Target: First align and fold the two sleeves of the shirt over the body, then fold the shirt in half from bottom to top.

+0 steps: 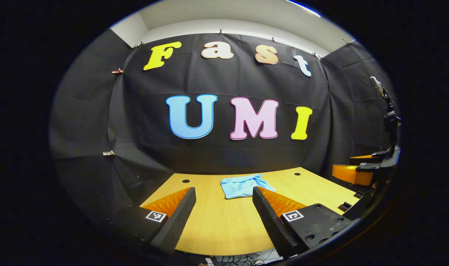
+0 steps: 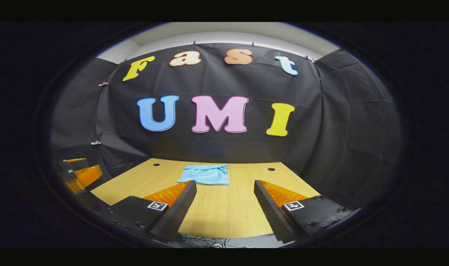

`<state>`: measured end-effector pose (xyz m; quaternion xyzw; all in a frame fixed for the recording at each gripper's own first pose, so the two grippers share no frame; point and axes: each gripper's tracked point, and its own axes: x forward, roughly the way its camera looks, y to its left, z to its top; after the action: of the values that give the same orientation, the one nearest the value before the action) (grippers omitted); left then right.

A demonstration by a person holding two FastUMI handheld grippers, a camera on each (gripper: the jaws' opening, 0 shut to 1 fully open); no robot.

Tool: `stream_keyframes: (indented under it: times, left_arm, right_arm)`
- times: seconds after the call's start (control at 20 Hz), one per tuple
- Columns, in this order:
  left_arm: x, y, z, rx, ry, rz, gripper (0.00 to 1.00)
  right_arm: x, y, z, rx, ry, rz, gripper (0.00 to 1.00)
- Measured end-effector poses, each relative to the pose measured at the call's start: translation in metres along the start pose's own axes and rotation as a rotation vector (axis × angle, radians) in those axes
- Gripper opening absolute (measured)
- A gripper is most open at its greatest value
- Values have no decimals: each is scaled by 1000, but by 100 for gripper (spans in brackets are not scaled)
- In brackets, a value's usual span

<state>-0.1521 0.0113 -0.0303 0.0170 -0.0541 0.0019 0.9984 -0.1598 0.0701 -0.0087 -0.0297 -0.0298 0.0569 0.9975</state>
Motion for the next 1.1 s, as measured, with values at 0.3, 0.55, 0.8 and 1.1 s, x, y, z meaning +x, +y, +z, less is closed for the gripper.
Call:
stream_keyframes:
  times: [0.3,0.55,0.8,1.1]
  left_arm:
    - [0,0,1,-6,-2,2,98]
    - [2,-10,2,27,-9,-31,98]
    - [7,-10,-3,29,1,-45,98]
    - [15,-9,-5,31,8,-52,98]
  right_arm:
    - [-3,-4,-5,32,-1,-8,98]
    - [-2,-4,-11,54,13,-18,97]
    - [-2,-3,-14,66,11,-28,97]
    - [2,1,-16,70,22,-35,97]
